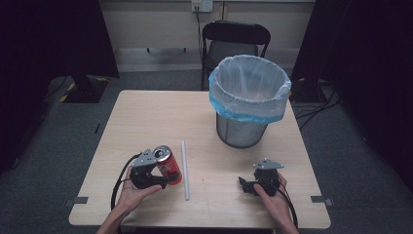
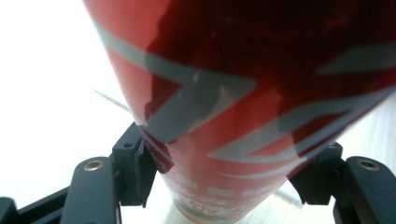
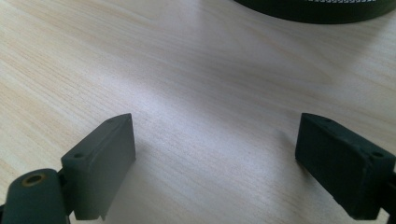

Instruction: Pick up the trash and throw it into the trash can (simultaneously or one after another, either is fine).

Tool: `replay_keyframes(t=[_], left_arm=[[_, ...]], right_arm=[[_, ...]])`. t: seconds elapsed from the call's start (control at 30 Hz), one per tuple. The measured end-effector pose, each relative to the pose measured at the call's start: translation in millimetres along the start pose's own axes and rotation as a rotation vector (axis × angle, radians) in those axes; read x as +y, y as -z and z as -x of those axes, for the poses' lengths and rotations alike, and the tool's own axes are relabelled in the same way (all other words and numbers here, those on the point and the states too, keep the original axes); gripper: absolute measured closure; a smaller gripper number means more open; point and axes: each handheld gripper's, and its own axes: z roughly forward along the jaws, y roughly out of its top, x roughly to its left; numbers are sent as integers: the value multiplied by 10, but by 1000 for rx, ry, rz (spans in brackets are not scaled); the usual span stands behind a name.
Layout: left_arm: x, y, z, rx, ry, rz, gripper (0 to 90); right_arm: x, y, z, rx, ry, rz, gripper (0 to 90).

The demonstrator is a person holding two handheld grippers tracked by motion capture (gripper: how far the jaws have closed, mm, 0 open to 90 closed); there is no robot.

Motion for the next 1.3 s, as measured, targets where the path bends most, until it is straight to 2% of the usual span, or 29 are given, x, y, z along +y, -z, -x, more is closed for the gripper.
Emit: replay_keyframes(t=[0.03, 0.13, 0.17, 0.27, 0.37, 0.5, 0.8, 0.97, 1.03, 1.1, 1.3], left_arm=[[39, 5, 9, 19, -24, -1, 344], [70, 11, -1, 16, -11, 12, 344], [102, 17, -13, 19, -22, 15, 344], [127, 26, -17, 15, -17, 28, 344], [205, 18, -21, 9, 0, 66, 344], [326, 19, -8, 8, -34, 73, 344], [489, 73, -26, -2, -28, 110, 344], [663, 119, -44, -5, -40, 138, 344], [690, 117, -40, -8, -33, 141, 344], [762, 110, -31, -7, -55, 147, 344], [906, 70, -16, -14, -77, 152, 344]], right_arm=[[0, 0, 0, 1, 1, 0, 113], [0, 0, 0, 0, 0, 0, 113], [0, 0, 1, 1, 2, 0, 113], [0, 0, 0, 0, 1, 0, 113], [0, 0, 0, 1, 1, -1, 113], [0, 0, 0, 0, 0, 0, 113], [0, 0, 0, 0, 0, 0, 113], [0, 0, 0, 0, 0, 0, 113], [0, 0, 0, 1, 1, 0, 113], [0, 0, 1, 1, 1, 0, 113], [0, 0, 0, 0, 0, 0, 113]])
